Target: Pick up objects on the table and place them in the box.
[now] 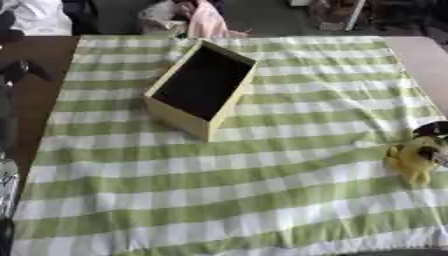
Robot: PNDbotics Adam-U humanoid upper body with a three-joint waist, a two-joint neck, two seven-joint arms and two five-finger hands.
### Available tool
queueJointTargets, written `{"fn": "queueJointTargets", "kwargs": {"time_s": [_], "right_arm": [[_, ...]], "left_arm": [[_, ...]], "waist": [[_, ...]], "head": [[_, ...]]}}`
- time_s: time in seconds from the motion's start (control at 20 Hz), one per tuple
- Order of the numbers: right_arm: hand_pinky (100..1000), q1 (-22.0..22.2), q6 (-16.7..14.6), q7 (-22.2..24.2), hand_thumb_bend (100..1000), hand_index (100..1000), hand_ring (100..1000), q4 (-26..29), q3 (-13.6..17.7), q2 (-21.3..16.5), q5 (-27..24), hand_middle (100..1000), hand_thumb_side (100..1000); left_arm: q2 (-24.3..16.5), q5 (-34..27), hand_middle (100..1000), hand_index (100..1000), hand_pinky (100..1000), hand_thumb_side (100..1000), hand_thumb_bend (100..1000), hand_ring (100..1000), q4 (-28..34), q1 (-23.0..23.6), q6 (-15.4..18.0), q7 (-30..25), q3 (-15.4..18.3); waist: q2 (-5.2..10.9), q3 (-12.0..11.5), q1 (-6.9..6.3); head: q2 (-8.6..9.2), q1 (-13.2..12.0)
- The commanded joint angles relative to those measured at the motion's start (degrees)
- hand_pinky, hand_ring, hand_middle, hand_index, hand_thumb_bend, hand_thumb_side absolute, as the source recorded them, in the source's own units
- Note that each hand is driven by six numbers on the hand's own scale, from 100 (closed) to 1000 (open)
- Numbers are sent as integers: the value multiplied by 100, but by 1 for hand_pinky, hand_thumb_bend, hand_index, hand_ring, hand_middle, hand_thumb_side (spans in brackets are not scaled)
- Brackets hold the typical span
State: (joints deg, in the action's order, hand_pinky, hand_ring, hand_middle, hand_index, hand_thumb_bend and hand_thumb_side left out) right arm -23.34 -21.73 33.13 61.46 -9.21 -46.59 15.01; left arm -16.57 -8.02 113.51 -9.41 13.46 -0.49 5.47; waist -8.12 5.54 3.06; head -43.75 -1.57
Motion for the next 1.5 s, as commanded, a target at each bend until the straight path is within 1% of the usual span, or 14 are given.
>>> {"fn": "queueJointTargets", "kwargs": {"time_s": [0.05, 0.2, 0.3, 0.45, 0.5, 0.6, 0.7, 0.8, 0.95, 1.05, 1.25, 1.3, 1.4, 1.5], "right_arm": [[821, -59, 98, 34, 100, 837, 920, 2, 103, -160, -12, 908, 676], [807, -36, 137, 70, 100, 844, 919, 3, 139, -160, -122, 913, 781], [805, -22, 151, 142, 100, 847, 919, 2, 158, -168, -235, 914, 811], [812, -17, 166, 213, 100, 847, 922, 9, 203, -184, -349, 911, 752], [823, -20, 139, 200, 100, 823, 925, 25, 220, -188, -378, 905, 626], [834, -14, 54, 115, 100, 794, 926, 69, 261, -203, -383, 896, 570], [840, 0, -52, -7, 100, 759, 923, 100, 295, -210, -318, 886, 544], [840, 10, -171, -150, 100, 750, 920, 116, 329, -206, -281, 881, 627], [839, 24, -321, -289, 100, 758, 919, 100, 366, -208, -250, 881, 696], [836, 25, -357, -351, 100, 759, 917, 73, 380, -196, -241, 878, 705], [833, 38, -398, -484, 100, 683, 901, 76, 413, -185, -225, 854, 586], [827, 39, -398, -536, 100, 674, 895, 79, 423, -186, -216, 849, 610], [815, 40, -335, -641, 100, 698, 892, 65, 452, -176, -256, 852, 610], [819, 29, -257, -690, 100, 691, 893, 86, 480, -172, -311, 851, 596]], "left_arm": [[-56, -7, 954, 689, 453, 761, 100, 1000, 108, -31, -13, -12, 54], [-56, -6, 954, 688, 454, 760, 100, 1000, 108, -28, -15, -16, 56], [-54, -5, 954, 688, 454, 760, 100, 1000, 108, -29, -17, -17, 55], [-53, 0, 954, 688, 454, 760, 100, 1000, 108, -28, -21, -26, 53], [-54, 2, 954, 688, 454, 761, 100, 1000, 108, -29, -20, -26, 55], [-55, 3, 955, 688, 454, 761, 100, 1000, 108, -27, -24, -26, 55], [-54, 3, 954, 688, 454, 761, 100, 1000, 108, -29, -27, -32, 53], [-53, 3, 954, 688, 455, 760, 100, 1000, 108, -33, -26, -37, 52], [-52, 3, 955, 688, 455, 761, 100, 1000, 108, -35, -26, -42, 52], [-50, 3, 955, 689, 455, 761, 100, 1000, 108, -35, -29, -50, 49], [-50, 4, 956, 689, 455, 762, 100, 1000, 108, -35, -35, -65, 50], [-50, 4, 956, 689, 455, 761, 100, 1000, 108, -36, -35, -66, 52], [-49, 2, 956, 689, 455, 761, 100, 1000, 108, -35, -33, -70, 53], [-47, 3, 956, 689, 455, 761, 100, 1000, 108, -31, -37, -73, 54]], "waist": [[52, 10, -2], [58, 13, -4], [63, 17, -3], [68, 17, -4], [68, 17, -4], [67, 20, -6], [66, 22, -6], [67, 22, -8], [69, 18, -8], [70, 17, -8], [68, 16, -7], [69, 16, -7], [71, 18, -7], [73, 21, -6]], "head": [[-37, 4], [-37, 3], [-37, -1], [-37, -12], [-37, -10], [-37, -8], [-37, -9], [-37, -12], [-37, -8], [-37, -12], [-37, -12], [-37, -11], [-37, -13], [-37, -15]]}}
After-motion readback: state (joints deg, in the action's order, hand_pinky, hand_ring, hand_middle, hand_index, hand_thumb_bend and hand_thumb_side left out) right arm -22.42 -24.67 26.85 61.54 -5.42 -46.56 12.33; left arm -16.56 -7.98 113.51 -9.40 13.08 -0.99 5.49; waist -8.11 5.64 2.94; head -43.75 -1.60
